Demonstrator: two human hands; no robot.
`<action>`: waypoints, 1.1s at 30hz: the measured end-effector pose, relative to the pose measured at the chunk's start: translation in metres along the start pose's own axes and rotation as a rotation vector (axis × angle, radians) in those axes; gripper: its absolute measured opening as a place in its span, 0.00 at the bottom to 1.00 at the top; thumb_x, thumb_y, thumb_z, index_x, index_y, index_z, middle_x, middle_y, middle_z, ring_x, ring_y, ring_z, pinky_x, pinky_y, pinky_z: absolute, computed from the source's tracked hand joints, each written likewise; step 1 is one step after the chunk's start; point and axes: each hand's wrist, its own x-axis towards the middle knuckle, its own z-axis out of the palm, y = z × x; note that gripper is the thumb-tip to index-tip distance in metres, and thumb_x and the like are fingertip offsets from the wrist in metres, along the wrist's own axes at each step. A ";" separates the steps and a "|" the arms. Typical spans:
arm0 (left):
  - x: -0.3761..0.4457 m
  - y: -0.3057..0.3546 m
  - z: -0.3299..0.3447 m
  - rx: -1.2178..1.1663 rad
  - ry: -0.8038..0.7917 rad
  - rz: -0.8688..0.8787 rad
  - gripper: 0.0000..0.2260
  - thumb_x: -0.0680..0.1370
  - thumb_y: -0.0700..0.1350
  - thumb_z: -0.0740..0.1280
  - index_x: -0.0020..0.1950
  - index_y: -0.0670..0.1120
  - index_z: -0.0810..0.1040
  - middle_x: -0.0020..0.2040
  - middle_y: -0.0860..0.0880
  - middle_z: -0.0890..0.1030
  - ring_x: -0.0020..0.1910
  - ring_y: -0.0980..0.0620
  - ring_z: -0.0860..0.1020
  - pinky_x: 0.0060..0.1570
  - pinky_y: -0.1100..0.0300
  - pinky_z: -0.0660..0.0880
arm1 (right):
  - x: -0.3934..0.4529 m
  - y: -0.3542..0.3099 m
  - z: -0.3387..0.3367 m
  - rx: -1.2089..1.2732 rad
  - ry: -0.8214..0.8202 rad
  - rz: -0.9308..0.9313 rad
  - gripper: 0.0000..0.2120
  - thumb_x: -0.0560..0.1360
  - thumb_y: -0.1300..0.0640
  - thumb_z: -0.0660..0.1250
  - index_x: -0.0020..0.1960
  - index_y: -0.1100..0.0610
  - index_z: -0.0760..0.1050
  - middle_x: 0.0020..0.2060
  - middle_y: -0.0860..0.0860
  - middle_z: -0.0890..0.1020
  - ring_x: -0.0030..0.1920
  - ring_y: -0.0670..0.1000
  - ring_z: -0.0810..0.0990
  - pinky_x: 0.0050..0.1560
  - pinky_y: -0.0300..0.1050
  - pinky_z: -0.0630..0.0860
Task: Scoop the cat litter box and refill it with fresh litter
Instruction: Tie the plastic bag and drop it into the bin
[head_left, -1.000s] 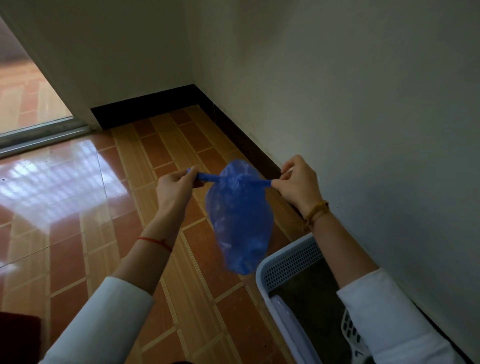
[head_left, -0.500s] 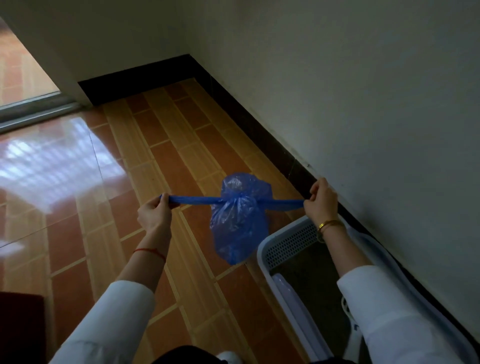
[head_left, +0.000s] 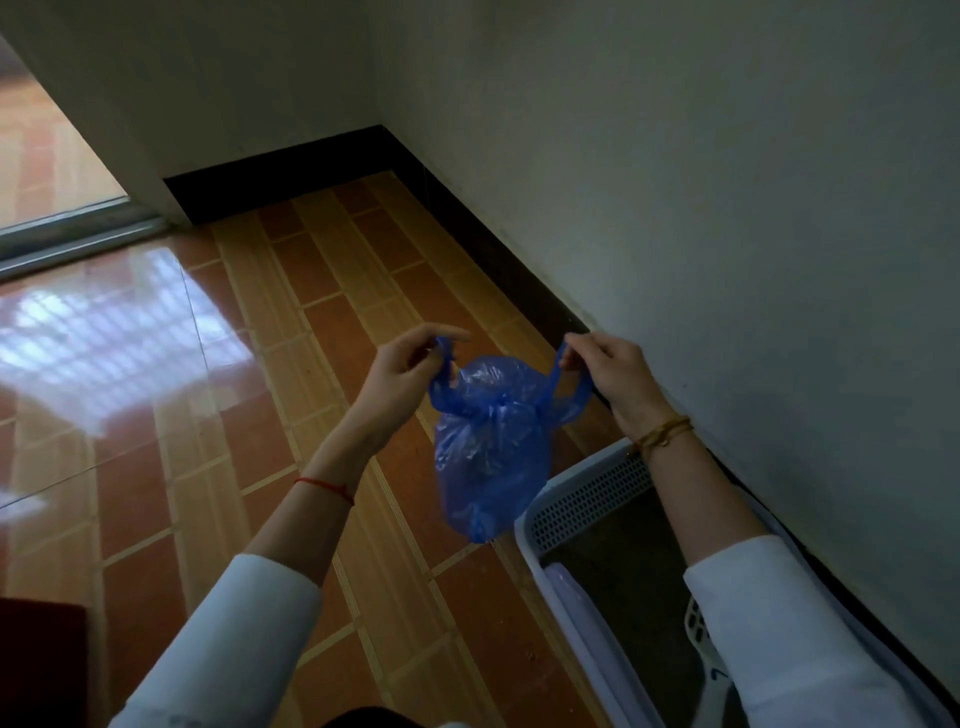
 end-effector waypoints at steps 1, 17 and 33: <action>0.001 0.006 0.005 0.046 -0.036 0.041 0.13 0.81 0.37 0.58 0.59 0.48 0.78 0.51 0.48 0.78 0.47 0.50 0.78 0.51 0.58 0.77 | -0.002 -0.006 0.006 0.043 -0.076 -0.033 0.08 0.77 0.59 0.64 0.45 0.62 0.79 0.38 0.53 0.81 0.41 0.47 0.79 0.49 0.42 0.76; 0.007 0.000 0.006 0.387 -0.097 0.090 0.14 0.76 0.53 0.68 0.42 0.41 0.78 0.34 0.42 0.78 0.29 0.50 0.72 0.32 0.58 0.69 | -0.024 -0.021 0.045 -0.149 -0.461 -0.230 0.11 0.76 0.65 0.64 0.56 0.55 0.70 0.51 0.53 0.80 0.51 0.48 0.81 0.50 0.40 0.79; 0.005 0.001 -0.018 0.064 -0.085 0.085 0.15 0.73 0.50 0.71 0.46 0.37 0.77 0.43 0.40 0.82 0.44 0.36 0.81 0.48 0.35 0.75 | -0.002 -0.003 0.017 -0.370 -0.101 -0.509 0.05 0.73 0.62 0.71 0.49 0.59 0.79 0.44 0.49 0.82 0.46 0.45 0.81 0.47 0.33 0.77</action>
